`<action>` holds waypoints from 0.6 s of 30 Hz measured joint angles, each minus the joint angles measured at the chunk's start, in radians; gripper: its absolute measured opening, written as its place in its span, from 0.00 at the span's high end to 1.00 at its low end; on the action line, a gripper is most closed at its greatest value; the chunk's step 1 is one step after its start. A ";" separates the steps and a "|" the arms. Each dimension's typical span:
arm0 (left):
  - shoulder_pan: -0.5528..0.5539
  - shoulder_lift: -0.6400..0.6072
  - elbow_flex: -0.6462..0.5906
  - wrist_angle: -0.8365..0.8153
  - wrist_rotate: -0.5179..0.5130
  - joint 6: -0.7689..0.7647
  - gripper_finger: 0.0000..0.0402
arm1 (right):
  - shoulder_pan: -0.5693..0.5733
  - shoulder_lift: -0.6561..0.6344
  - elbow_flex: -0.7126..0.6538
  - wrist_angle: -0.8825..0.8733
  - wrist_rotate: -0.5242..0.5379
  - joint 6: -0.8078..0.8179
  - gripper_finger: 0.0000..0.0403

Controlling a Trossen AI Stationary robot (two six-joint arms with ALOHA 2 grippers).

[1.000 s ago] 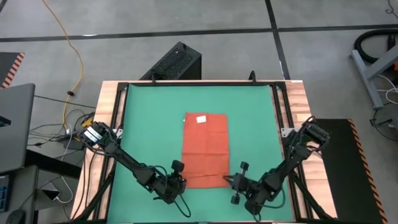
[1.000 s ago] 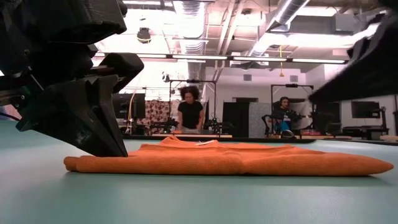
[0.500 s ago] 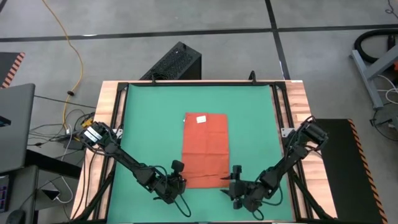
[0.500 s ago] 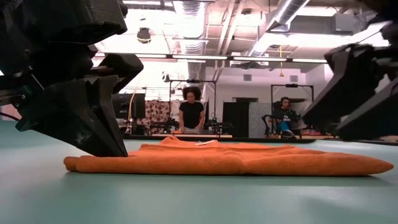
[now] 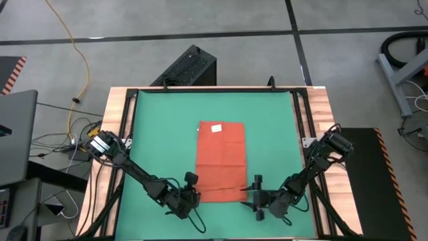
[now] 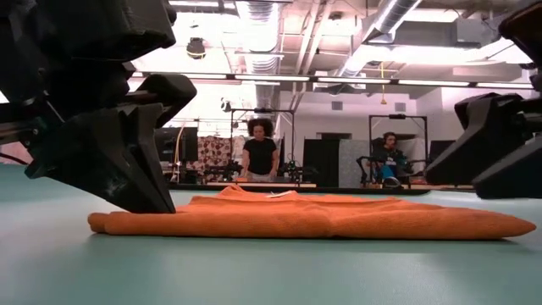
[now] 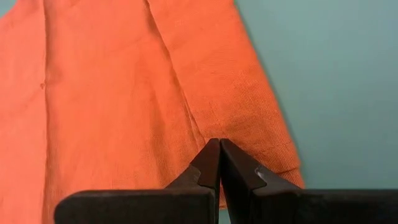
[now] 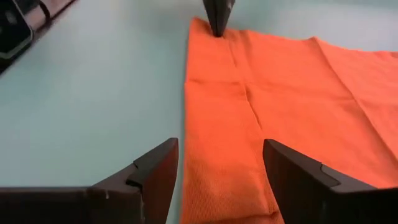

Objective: Roll towel into tight, uniform cylinder
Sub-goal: Roll the orange table napkin

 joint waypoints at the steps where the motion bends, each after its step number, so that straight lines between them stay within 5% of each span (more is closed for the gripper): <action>1: 0.004 0.000 0.000 0.000 0.000 0.000 1.00 | 0.000 0.000 -0.003 -0.002 -0.001 -0.005 0.37; 18: 0.032 -0.001 0.000 -0.034 0.036 -0.052 1.00 | -0.020 0.048 0.000 -0.094 -0.016 0.010 0.37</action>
